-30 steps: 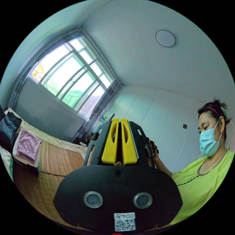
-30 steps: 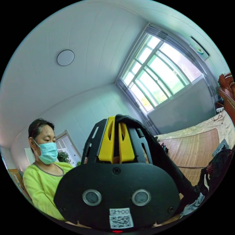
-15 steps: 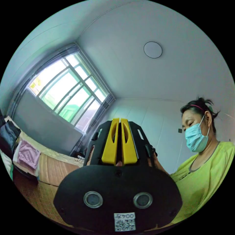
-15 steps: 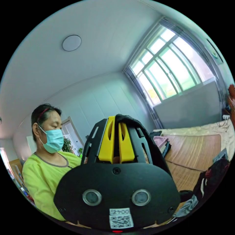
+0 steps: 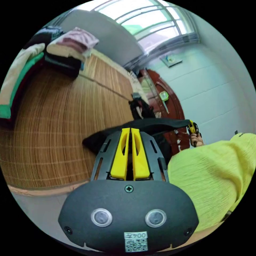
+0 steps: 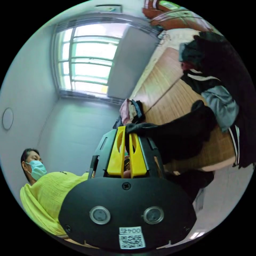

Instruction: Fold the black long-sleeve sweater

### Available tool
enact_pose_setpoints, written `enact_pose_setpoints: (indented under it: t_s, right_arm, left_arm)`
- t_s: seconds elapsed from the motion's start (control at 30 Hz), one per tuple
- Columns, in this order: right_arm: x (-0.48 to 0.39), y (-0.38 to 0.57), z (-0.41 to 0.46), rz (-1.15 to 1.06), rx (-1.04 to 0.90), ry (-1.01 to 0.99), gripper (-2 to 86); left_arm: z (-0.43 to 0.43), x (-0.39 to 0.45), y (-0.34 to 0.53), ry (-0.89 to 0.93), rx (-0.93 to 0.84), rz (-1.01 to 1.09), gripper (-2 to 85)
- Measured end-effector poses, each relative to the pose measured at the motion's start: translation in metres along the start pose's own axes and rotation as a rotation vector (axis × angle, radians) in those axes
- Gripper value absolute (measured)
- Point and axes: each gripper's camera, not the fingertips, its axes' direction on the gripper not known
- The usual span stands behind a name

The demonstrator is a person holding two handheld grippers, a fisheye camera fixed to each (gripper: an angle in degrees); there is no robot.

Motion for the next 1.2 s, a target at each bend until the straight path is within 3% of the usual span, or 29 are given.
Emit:
enact_pose_setpoints:
  t_s: [0.27, 0.47, 0.87, 1.2]
  right_arm:
    - [0.065, 0.013, 0.009, 0.178, -0.059, 0.2, 1.2]
    - [0.063, 0.0, 0.018, 0.167, -0.151, 0.218, 1.6]
    - [0.051, -0.043, 0.028, 0.118, -0.398, 0.228, 1.7]
    - [0.043, -0.051, 0.019, 0.049, -0.53, 0.237, 1.5]
  left_arm:
    - [0.045, -0.057, -0.013, -0.047, -0.369, -0.103, 3.7]
    - [0.031, -0.085, -0.008, -0.046, -0.562, -0.182, 12.8]
    - [0.017, -0.084, -0.001, -0.066, -0.503, -0.259, 16.5]
    - [0.037, -0.074, 0.04, 0.027, -0.309, -0.357, 16.3]
